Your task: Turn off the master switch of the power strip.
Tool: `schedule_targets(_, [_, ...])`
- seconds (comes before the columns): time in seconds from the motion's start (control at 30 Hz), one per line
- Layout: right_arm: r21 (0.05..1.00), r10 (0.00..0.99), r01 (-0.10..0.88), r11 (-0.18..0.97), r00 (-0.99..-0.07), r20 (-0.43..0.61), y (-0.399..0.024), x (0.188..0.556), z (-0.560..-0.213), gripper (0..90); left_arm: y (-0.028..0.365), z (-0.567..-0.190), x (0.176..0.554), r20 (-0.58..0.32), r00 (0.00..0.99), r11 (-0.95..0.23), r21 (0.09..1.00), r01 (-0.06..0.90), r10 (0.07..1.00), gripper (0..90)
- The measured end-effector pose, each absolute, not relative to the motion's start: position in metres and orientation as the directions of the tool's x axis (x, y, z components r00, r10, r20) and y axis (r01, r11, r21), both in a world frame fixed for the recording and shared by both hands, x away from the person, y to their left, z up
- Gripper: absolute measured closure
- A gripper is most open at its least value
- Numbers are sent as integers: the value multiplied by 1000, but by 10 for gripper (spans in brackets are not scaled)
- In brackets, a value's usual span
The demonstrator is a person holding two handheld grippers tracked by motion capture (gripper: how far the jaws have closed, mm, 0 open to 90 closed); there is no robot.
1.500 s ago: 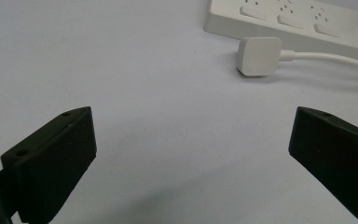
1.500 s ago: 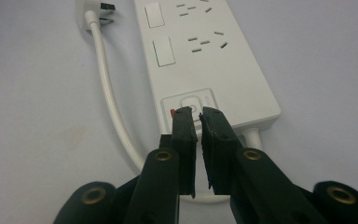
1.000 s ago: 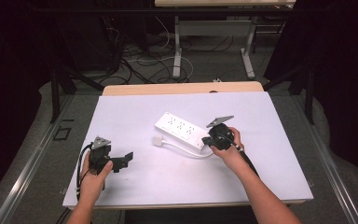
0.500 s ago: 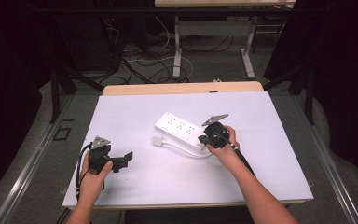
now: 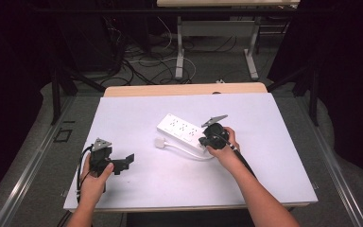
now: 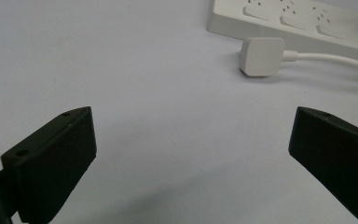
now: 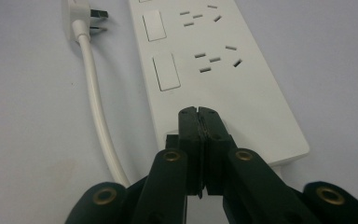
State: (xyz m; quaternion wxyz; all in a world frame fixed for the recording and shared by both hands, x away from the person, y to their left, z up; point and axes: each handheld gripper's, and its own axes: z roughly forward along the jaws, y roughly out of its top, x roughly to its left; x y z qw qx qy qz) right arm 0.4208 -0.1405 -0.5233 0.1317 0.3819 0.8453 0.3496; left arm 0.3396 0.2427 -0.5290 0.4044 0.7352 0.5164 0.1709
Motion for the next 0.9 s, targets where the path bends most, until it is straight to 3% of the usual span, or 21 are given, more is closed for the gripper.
schedule_targets(0.2, [646, 741, 588, 486, -670, 52, -140, 422, -524, 894, 243, -529, 340, -171, 408, -134, 773, 620, 897, 9])
schedule_targets(0.33, [667, 747, 581, 467, -663, 55, -139, 424, -525, 894, 243, -529, 340, -169, 409, -138, 772, 621, 897, 10])
schedule_targets(0.63, [586, 732, 609, 535, -680, 39, -138, 428, -518, 890, 242, -529, 340, -169, 411, -141, 769, 623, 896, 10])
schedule_targets(0.67, [653, 732, 570, 498, -680, 35, -136, 429, -524, 892, 242, -529, 340, -168, 411, -141, 770, 622, 896, 10])
schedule_targets(0.7, [610, 729, 589, 531, -684, 25, -136, 428, -520, 900, 242, -529, 340, -168, 411, -141, 770, 622, 896, 9])
schedule_targets(0.9, [573, 718, 592, 567, -696, 8, -133, 429, -517, 900, 243, -529, 340, -167, 410, -143, 768, 624, 897, 9])
